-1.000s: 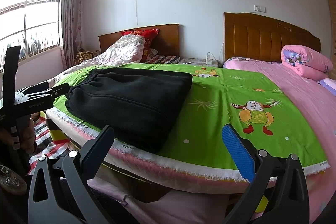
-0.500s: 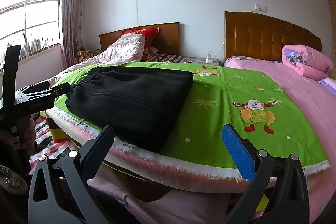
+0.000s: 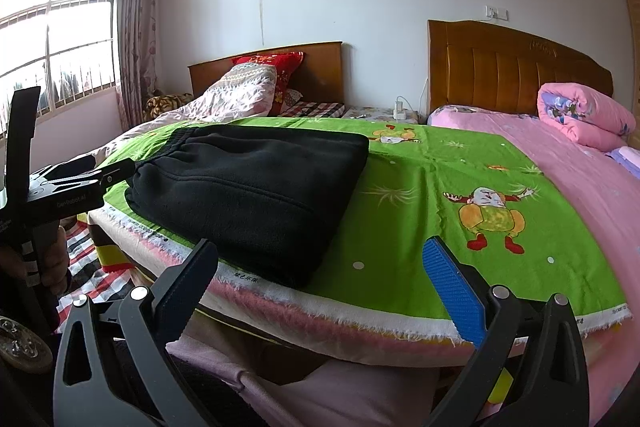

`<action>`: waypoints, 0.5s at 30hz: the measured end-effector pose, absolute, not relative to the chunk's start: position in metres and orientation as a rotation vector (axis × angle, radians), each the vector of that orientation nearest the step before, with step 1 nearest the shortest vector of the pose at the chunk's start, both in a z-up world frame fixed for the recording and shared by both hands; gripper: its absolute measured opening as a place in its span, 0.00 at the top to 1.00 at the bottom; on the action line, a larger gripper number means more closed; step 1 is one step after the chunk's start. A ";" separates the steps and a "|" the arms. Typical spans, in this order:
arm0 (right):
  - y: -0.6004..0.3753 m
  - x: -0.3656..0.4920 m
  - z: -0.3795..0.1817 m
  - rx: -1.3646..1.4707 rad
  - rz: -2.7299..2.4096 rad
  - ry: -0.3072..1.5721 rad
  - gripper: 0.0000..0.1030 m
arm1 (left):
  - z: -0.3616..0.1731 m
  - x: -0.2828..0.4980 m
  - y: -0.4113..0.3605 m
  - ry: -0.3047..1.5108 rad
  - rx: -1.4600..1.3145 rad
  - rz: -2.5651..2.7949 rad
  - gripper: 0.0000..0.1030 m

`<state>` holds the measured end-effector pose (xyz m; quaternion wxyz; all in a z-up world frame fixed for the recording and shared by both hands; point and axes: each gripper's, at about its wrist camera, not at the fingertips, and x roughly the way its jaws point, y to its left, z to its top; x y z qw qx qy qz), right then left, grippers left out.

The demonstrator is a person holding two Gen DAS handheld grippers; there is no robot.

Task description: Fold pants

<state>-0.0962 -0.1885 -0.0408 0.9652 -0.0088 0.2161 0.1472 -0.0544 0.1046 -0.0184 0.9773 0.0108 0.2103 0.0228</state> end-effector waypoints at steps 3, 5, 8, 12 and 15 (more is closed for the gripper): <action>-0.188 -0.096 -0.041 -0.017 0.297 0.437 0.04 | -0.018 -0.054 0.104 0.425 0.022 0.046 0.01; -0.188 -0.096 -0.041 -0.017 0.297 0.437 0.04 | -0.018 -0.055 0.104 0.424 0.022 0.047 0.01; -0.188 -0.096 -0.041 -0.017 0.297 0.437 0.04 | -0.018 -0.055 0.104 0.423 0.023 0.047 0.01; -0.188 -0.096 -0.041 -0.017 0.297 0.439 0.04 | -0.019 -0.054 0.104 0.423 0.026 0.048 0.01; -0.188 -0.096 -0.042 -0.018 0.299 0.439 0.04 | -0.019 -0.055 0.106 0.421 0.029 0.049 0.01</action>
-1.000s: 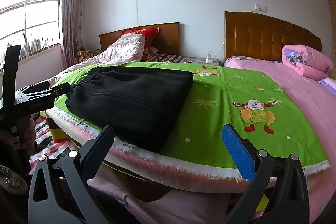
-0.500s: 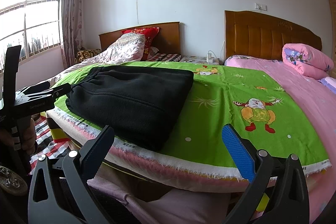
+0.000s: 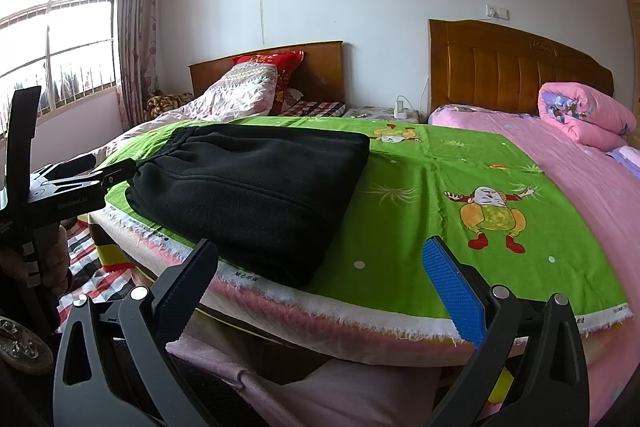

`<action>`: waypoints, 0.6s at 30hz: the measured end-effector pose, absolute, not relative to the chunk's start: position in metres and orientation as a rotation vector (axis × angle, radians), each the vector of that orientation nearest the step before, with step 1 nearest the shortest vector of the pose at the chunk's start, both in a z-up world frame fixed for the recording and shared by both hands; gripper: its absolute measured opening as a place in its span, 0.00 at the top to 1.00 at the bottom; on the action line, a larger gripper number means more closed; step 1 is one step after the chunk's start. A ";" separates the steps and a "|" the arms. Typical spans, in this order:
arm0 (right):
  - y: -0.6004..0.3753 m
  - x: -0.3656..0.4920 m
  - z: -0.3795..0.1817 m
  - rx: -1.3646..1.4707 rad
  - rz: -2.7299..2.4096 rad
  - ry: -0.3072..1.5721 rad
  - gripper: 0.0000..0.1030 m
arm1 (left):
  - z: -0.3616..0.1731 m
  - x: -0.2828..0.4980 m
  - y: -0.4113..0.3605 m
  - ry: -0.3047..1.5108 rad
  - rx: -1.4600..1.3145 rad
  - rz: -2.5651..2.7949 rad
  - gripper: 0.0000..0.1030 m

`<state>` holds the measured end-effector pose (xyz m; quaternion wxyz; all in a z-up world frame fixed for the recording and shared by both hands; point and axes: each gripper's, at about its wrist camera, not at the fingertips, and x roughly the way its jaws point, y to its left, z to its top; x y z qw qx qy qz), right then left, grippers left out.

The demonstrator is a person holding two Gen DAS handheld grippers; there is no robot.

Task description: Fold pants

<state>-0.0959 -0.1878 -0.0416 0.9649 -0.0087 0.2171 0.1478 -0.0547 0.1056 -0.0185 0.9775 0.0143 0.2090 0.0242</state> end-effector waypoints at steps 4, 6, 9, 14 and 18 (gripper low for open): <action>-0.188 -0.096 -0.042 -0.017 0.299 0.439 0.04 | -0.018 -0.056 0.107 0.417 0.036 0.046 0.01; -0.188 -0.096 -0.042 -0.017 0.299 0.439 0.04 | -0.018 -0.055 0.108 0.417 0.041 0.042 0.01; -0.188 -0.096 -0.041 -0.017 0.299 0.439 0.04 | -0.019 -0.055 0.109 0.416 0.048 0.040 0.01; -0.188 -0.096 -0.041 -0.017 0.299 0.439 0.04 | -0.019 -0.055 0.110 0.410 0.055 0.049 0.01; -0.188 -0.096 -0.041 -0.016 0.299 0.440 0.04 | -0.019 -0.054 0.110 0.405 0.059 0.045 0.01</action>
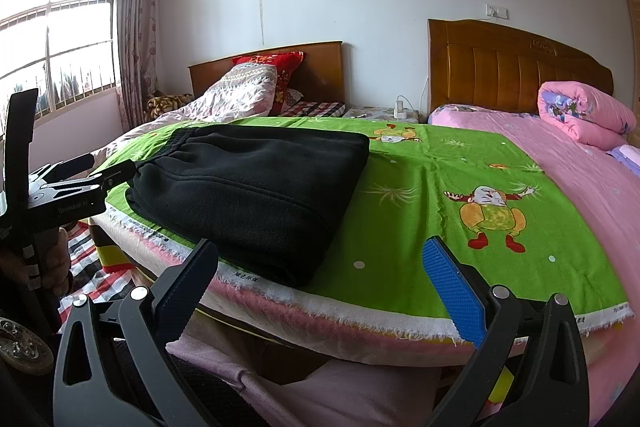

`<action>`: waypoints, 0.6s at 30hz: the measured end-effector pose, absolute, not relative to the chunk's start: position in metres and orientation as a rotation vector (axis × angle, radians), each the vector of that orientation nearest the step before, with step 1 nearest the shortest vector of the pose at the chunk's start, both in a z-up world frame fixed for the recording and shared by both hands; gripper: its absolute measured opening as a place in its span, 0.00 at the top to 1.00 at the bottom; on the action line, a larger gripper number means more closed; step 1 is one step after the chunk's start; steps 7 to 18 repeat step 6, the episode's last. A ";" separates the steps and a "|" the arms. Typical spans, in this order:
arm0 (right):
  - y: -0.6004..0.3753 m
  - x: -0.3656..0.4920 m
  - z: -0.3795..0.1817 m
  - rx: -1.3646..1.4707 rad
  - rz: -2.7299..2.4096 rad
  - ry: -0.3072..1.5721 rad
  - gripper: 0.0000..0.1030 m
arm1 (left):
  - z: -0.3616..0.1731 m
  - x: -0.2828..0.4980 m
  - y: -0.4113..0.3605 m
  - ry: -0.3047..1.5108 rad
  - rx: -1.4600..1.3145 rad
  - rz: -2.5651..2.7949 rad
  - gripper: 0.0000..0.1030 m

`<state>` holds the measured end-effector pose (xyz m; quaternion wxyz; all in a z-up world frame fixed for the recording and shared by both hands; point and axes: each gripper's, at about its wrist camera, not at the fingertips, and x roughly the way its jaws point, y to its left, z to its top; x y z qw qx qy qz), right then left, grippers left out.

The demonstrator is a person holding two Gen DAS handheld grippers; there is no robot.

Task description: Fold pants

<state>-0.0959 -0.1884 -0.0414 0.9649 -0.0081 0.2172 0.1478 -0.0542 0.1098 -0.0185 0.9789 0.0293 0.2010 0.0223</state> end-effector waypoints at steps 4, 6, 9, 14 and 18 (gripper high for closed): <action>-0.188 -0.096 -0.041 -0.016 0.299 0.439 0.04 | -0.019 -0.054 0.110 0.411 0.063 0.038 0.01; -0.188 -0.096 -0.042 -0.016 0.299 0.439 0.04 | -0.019 -0.053 0.111 0.413 0.063 0.040 0.01; -0.188 -0.096 -0.042 -0.016 0.299 0.439 0.04 | -0.019 -0.053 0.111 0.413 0.063 0.040 0.01; -0.188 -0.096 -0.042 -0.016 0.299 0.439 0.04 | -0.019 -0.053 0.111 0.413 0.063 0.040 0.01; -0.188 -0.096 -0.042 -0.016 0.299 0.439 0.04 | -0.019 -0.053 0.111 0.413 0.063 0.040 0.01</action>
